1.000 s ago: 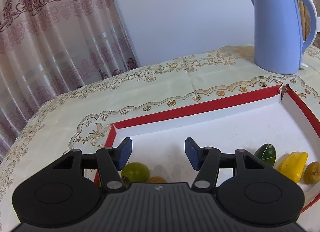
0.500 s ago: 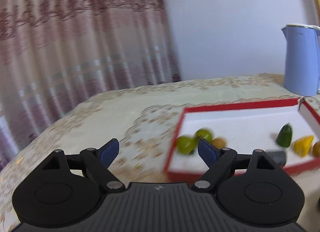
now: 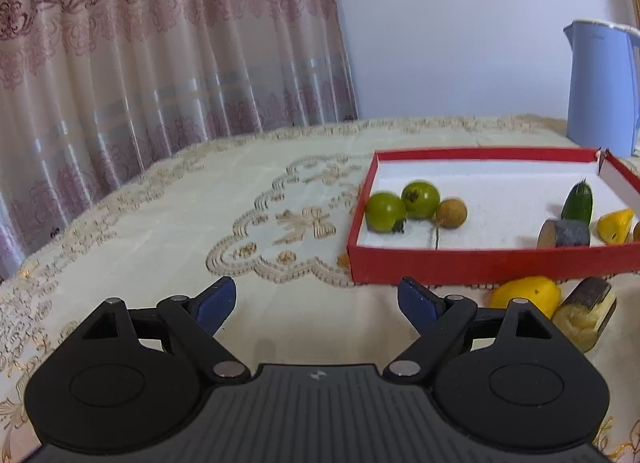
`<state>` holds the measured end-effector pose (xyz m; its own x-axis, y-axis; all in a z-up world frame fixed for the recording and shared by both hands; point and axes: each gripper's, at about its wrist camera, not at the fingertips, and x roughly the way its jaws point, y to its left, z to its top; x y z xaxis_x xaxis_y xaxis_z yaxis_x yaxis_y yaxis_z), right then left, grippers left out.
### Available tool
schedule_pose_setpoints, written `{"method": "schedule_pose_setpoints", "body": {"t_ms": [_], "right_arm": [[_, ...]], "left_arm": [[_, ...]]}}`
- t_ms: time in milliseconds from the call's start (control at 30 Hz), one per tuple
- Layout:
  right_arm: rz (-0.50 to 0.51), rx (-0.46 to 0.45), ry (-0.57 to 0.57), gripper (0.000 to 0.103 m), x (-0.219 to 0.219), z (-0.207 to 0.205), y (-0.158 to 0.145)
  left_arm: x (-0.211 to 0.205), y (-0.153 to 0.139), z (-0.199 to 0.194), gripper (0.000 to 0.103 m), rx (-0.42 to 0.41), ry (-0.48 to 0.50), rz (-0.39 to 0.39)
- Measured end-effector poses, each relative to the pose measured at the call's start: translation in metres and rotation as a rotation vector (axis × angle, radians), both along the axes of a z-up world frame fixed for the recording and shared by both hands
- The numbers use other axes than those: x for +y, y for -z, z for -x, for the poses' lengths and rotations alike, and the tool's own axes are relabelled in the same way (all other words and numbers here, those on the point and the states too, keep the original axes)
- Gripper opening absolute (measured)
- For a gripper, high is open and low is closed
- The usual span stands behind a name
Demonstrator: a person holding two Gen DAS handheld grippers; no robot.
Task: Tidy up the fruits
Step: 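Carry the green block into the tray and open the right tool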
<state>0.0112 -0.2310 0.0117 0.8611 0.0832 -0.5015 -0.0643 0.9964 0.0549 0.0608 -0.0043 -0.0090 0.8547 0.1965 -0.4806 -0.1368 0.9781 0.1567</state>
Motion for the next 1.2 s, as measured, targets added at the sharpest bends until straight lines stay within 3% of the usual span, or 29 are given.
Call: {"method": "schedule_pose_setpoints", "body": {"t_ms": [367, 633, 1033, 1067, 1167, 1200], "right_arm": [[-0.036, -0.026, 0.01, 0.031, -0.01, -0.04, -0.017], [-0.04, 0.003, 0.034, 0.031, -0.023, -0.081, -0.018], [-0.041, 0.054, 0.078, 0.031, -0.027, -0.15, -0.011], [-0.038, 0.059, 0.085, 0.032, -0.026, -0.156, -0.009], [-0.025, 0.077, 0.122, 0.063, -0.026, -0.163, -0.005], [-0.021, 0.059, 0.118, 0.067, -0.025, -0.157, -0.007]], "left_arm": [[0.007, 0.006, -0.007, 0.089, 0.07, 0.014, 0.075], [0.027, 0.009, -0.013, 0.089, 0.109, -0.012, 0.206], [0.017, 0.008, -0.013, 0.089, 0.097, -0.003, 0.144], [0.017, 0.008, -0.013, 0.089, 0.096, -0.003, 0.143], [0.017, 0.008, -0.013, 0.089, 0.097, -0.006, 0.144], [0.017, 0.008, -0.013, 0.089, 0.096, -0.005, 0.146]]}}
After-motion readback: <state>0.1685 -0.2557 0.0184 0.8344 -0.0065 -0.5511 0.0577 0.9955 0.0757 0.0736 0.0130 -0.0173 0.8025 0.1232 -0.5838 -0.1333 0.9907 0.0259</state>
